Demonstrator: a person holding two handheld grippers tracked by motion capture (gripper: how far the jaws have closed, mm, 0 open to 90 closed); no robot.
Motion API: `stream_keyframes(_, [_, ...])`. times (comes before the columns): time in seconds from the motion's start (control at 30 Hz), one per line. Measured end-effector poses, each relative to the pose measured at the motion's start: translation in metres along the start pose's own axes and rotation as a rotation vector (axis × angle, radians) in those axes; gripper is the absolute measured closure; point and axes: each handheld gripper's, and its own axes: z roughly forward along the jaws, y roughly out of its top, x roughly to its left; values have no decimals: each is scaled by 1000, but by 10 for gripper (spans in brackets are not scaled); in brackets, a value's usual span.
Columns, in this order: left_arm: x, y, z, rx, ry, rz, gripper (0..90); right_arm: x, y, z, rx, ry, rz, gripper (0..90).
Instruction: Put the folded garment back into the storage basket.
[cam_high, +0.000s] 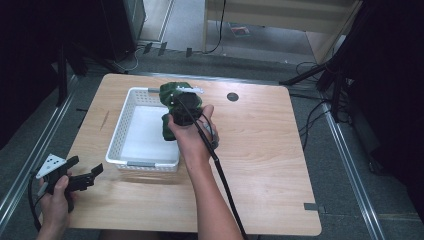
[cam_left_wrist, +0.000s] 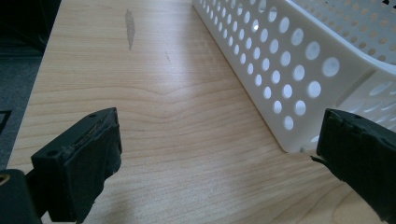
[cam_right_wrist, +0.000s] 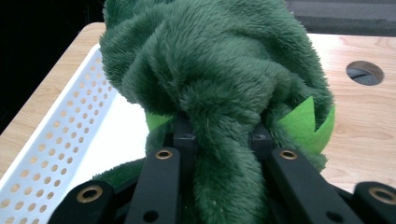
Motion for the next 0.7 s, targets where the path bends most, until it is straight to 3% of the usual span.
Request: stream_keyframes(0.7, [-1,0,1,1,-1,-1,9,43,7,12,12,60,-9,740])
